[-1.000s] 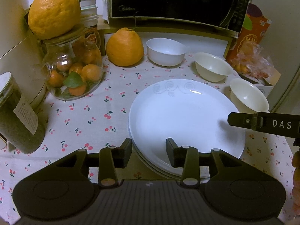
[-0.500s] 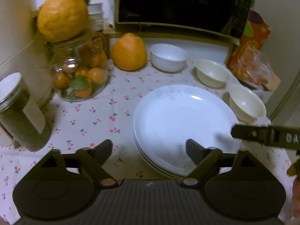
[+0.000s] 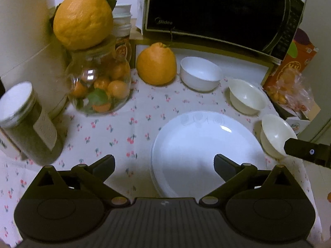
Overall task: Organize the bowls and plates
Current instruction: 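Reach the left gripper to the small white bowl and grasp its rim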
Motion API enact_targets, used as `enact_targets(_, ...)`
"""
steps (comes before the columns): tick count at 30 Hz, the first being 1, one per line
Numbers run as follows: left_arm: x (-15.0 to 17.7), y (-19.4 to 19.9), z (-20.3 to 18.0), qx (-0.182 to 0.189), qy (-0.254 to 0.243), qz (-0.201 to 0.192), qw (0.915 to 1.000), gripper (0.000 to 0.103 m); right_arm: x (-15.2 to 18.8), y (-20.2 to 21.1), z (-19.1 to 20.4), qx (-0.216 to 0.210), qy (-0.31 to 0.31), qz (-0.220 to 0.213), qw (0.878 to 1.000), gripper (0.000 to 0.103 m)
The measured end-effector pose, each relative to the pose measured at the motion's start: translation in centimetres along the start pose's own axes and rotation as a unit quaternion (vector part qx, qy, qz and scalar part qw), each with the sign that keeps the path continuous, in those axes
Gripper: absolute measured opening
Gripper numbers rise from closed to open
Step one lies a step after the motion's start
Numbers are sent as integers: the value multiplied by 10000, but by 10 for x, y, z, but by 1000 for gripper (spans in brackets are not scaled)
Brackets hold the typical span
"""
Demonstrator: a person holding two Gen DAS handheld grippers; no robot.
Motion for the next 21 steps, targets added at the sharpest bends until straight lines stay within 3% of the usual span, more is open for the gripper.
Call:
enact_targets(11, -52, -27, -20, -112, -13, -82, 9999, 102, -61, -38, -17, 56, -117, -65, 9999, 96)
enact_targets(21, -80, -70, -30, -60, 161, 65, 9998, 102, -105, -80, -28, 132, -86, -134, 9998, 96)
Point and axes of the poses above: each gripper's, at about its wrist camera, not at the fingertips, and y roughly against the way its jaws point, z to its left, x to its underside, the point moved 3 cm from there along -y, roughly the way its jaws point, and after that the axes turned 7 degrees about y, right-handed, at the moved point
